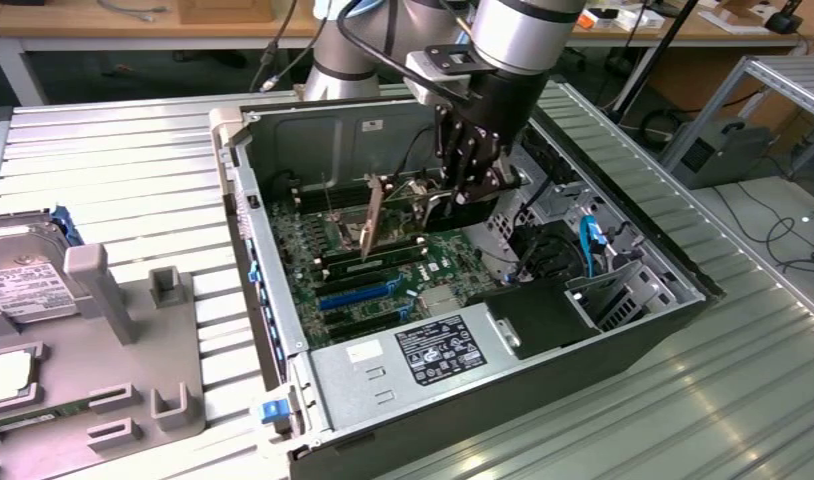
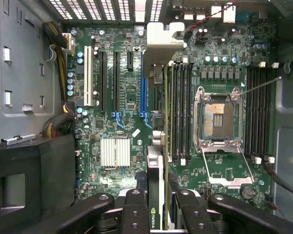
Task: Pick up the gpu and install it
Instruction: 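Insert the gpu into the slot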
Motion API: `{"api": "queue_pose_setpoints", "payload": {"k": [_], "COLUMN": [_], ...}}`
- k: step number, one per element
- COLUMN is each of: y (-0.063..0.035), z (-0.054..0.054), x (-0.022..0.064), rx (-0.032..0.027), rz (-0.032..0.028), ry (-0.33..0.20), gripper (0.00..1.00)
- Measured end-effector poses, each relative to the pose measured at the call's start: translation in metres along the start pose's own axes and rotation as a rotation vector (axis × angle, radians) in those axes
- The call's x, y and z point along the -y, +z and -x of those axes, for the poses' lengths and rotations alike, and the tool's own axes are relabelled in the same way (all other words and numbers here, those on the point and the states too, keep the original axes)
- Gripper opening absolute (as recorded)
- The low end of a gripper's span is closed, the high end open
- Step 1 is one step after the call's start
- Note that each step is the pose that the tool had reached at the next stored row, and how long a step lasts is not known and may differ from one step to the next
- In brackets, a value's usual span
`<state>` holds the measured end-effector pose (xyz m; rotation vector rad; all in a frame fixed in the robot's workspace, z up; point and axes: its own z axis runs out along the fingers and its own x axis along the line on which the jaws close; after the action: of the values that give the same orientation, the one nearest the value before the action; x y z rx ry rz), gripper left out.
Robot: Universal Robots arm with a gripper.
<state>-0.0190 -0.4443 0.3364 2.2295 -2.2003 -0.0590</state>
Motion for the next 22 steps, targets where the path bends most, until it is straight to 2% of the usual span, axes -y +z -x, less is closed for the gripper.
{"api": "queue_pose_setpoints", "payload": {"k": [6, 11, 15, 22], "y": [0.0062, 0.0118, 0.0159, 0.0201], "z": [0.000, 0.000, 0.000, 0.000], "x": [-0.0031, -0.0168, -0.0246, -0.0311], "rx": [0.0005, 0.0007, 0.0007, 0.0009], "rz": [0.0000, -0.0001, -0.0001, 0.0000], "ry": [0.000, 0.000, 0.000, 0.000], "gripper": [0.27, 0.27, 0.27, 0.27]}}
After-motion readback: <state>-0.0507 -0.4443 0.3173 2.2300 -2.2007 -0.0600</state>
